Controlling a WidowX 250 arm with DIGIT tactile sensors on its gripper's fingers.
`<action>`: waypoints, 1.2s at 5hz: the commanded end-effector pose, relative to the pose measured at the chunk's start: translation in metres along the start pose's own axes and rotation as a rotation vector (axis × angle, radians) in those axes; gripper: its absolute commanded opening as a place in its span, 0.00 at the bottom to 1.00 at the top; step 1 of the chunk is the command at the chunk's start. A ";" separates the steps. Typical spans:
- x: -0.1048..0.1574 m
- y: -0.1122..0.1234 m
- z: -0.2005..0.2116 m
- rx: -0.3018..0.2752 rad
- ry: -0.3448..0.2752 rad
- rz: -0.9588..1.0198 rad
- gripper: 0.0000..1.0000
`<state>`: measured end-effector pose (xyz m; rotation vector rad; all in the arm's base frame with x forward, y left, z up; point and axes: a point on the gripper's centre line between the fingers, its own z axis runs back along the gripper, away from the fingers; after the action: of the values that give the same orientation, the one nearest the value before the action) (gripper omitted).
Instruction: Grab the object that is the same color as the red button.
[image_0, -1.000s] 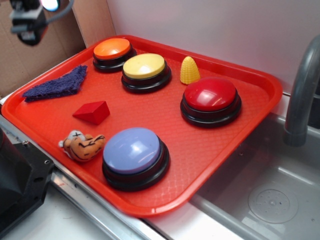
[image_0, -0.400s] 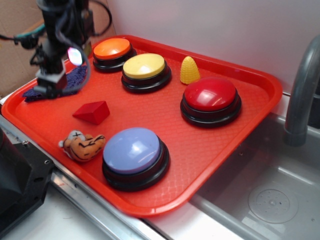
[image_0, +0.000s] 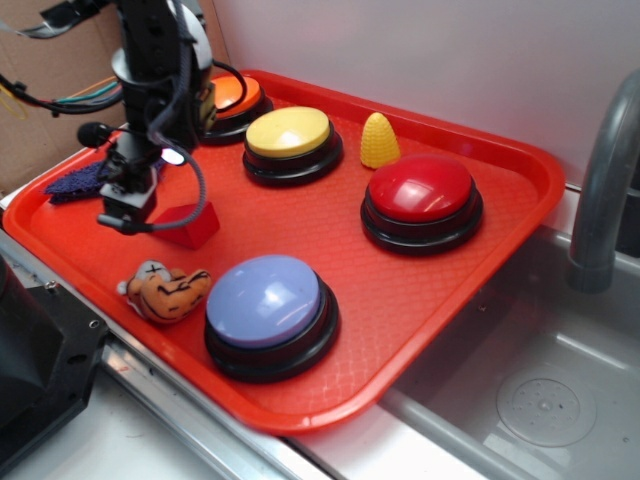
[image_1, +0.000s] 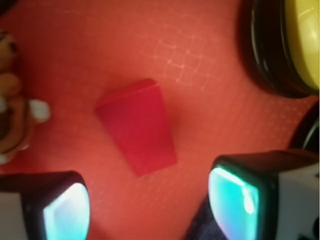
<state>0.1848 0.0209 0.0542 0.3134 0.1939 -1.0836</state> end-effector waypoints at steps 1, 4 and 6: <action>0.014 0.000 -0.006 0.007 -0.004 -0.054 1.00; 0.042 0.004 -0.026 -0.026 0.004 -0.067 1.00; 0.045 0.001 -0.029 -0.062 -0.035 -0.043 0.00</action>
<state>0.2020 -0.0016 0.0116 0.2307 0.2407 -1.1091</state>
